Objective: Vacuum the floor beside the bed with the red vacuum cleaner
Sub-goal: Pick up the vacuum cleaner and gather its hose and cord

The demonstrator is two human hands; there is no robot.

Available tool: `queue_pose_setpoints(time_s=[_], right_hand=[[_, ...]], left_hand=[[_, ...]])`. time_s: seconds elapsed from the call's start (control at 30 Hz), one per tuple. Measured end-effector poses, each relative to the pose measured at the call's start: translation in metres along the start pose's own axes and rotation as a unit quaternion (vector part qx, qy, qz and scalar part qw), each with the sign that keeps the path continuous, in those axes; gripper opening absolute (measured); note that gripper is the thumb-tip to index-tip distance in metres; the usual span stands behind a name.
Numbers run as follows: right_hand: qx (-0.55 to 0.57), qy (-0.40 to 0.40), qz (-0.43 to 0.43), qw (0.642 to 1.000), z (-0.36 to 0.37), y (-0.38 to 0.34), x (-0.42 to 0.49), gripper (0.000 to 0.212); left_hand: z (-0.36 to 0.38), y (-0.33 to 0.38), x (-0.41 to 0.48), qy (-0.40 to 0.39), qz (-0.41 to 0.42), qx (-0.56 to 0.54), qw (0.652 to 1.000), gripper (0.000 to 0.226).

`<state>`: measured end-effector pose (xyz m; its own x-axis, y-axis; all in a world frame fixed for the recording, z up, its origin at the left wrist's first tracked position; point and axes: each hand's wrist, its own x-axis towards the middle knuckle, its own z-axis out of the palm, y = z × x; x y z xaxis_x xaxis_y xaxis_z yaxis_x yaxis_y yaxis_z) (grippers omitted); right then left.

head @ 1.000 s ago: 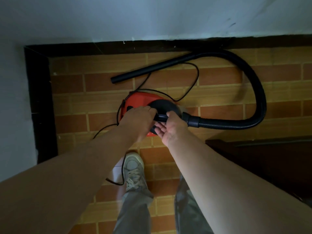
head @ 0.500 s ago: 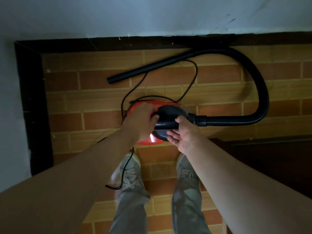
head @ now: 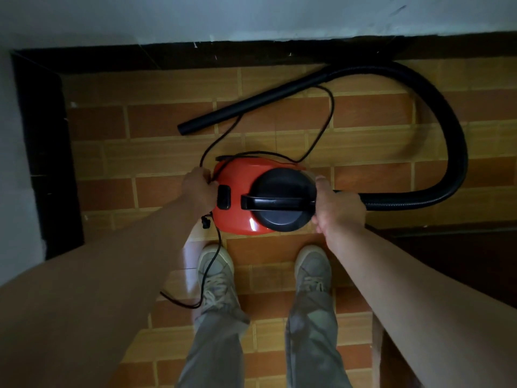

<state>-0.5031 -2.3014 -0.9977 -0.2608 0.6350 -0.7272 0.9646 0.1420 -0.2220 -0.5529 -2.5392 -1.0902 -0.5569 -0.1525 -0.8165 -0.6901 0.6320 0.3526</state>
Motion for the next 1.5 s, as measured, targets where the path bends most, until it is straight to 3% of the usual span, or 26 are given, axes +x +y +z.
queue_pose_setpoints(time_s=[0.07,0.17,0.33,0.47,0.7,0.77,0.87,0.93,1.0,1.1,1.23,1.37,1.5], right_hand=[[-0.039,0.013,-0.049,0.998,-0.003,-0.003,0.002,0.06],[-0.069,0.018,-0.136,0.988,-0.006,-0.013,-0.002,0.038],[-0.115,0.005,-0.332,0.936,0.01,-0.028,-0.021,0.019],[-0.093,-0.052,-0.39,0.915,0.033,-0.038,-0.041,0.014],[-0.073,-0.133,-0.35,0.924,0.075,-0.052,-0.064,0.022],[-0.078,-0.144,-0.341,0.925,0.083,-0.059,-0.067,0.036],[-0.121,-0.144,-0.352,0.917,0.098,-0.071,-0.066,0.067],[-0.162,-0.141,-0.343,0.915,0.113,-0.079,-0.06,0.077],[-0.207,-0.137,-0.345,0.905,0.128,-0.085,-0.053,0.067],[-0.252,-0.134,-0.398,0.872,0.14,-0.094,-0.055,0.03],[-0.201,-0.19,-0.423,0.863,0.146,-0.099,-0.087,0.035],[-0.031,-0.314,-0.301,0.9,0.149,-0.093,-0.116,0.024],[0.034,-0.411,-0.175,0.894,0.143,-0.085,-0.136,0.027]], left_hand=[[-0.002,-0.006,0.002,0.013,0.008,-0.022,1.0,0.013],[-0.009,-0.001,-0.007,0.035,0.037,-0.011,0.999,0.006],[-0.037,0.014,-0.024,0.107,0.095,0.004,0.99,0.01],[-0.065,0.007,-0.038,0.138,0.115,0.008,0.984,0.021],[-0.1,-0.019,-0.059,0.199,0.074,-0.098,0.972,0.021],[-0.105,-0.025,-0.07,0.204,0.073,-0.177,0.96,0.017],[-0.113,-0.027,-0.092,0.218,0.088,-0.242,0.941,0.028],[-0.119,-0.027,-0.104,0.223,0.115,-0.289,0.924,0.036],[-0.127,-0.028,-0.114,0.224,0.152,-0.314,0.91,0.042],[-0.136,-0.028,-0.126,0.22,0.19,-0.344,0.893,0.045],[-0.14,-0.029,-0.13,0.212,0.155,-0.36,0.895,0.038],[-0.133,-0.041,-0.118,0.187,0.117,-0.311,0.924,0.045],[-0.127,-0.049,-0.104,0.158,0.121,-0.293,0.935,0.051]])
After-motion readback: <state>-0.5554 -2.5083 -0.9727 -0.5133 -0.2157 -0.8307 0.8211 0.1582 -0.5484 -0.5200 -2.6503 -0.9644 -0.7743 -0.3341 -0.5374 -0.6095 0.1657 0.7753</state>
